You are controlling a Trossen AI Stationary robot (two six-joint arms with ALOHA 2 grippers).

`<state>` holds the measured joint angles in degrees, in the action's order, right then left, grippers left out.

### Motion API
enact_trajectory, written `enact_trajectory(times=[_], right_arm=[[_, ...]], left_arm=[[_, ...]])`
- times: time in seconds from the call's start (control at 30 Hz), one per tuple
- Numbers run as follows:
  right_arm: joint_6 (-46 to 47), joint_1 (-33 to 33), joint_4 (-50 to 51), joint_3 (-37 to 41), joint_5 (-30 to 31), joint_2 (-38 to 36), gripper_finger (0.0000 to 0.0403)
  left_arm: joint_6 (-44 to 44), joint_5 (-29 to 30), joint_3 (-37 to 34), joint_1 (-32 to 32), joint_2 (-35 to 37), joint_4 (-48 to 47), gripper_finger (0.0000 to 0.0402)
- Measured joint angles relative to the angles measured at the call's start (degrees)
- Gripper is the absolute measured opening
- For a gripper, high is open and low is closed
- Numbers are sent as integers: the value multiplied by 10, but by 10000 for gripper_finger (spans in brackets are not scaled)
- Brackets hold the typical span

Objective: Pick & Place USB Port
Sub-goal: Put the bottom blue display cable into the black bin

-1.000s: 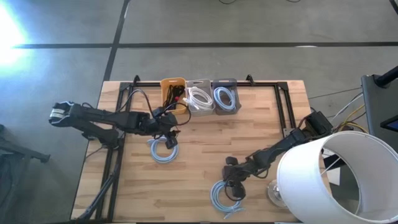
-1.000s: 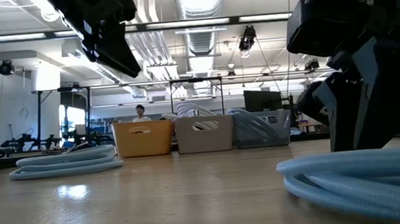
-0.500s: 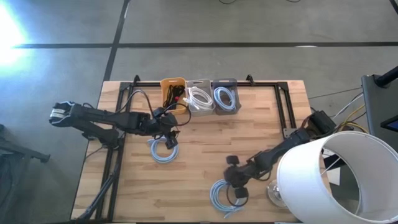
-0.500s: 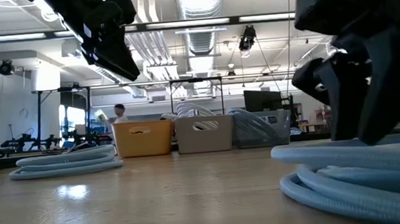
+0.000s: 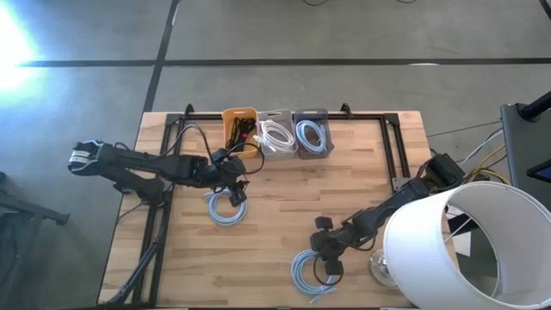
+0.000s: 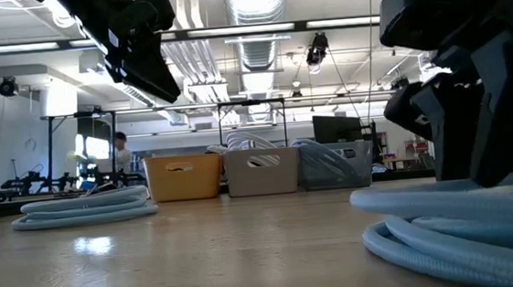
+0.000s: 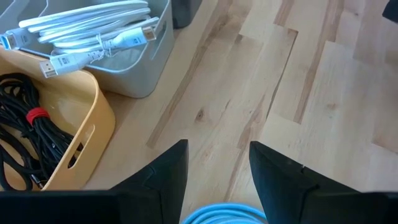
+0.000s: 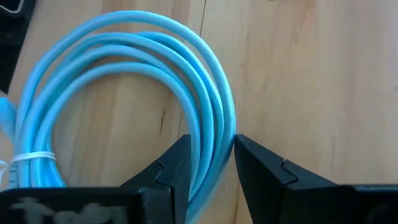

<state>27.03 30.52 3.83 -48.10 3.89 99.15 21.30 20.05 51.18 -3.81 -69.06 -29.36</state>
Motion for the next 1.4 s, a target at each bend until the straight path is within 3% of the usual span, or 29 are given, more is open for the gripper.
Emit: enact_trajectory(times=[0.23,0.47,0.9,1.2,1.4], right_arm=[[2,0,-25,0,-27,36,119],[-13,0,-29,-5,-13,60,109],[-63,-24,-16,-5,25,40,18],[-129,-61,29,-1,27,-38,15],[-193,-109,130,-1,133,-126,14]], left_arm=[[0,0,0,0,0,1,174],[0,0,0,0,0,3,174],[-1,1,0,0,0,3,175],[-3,4,0,0,0,5,175],[-11,6,0,0,0,19,174]])
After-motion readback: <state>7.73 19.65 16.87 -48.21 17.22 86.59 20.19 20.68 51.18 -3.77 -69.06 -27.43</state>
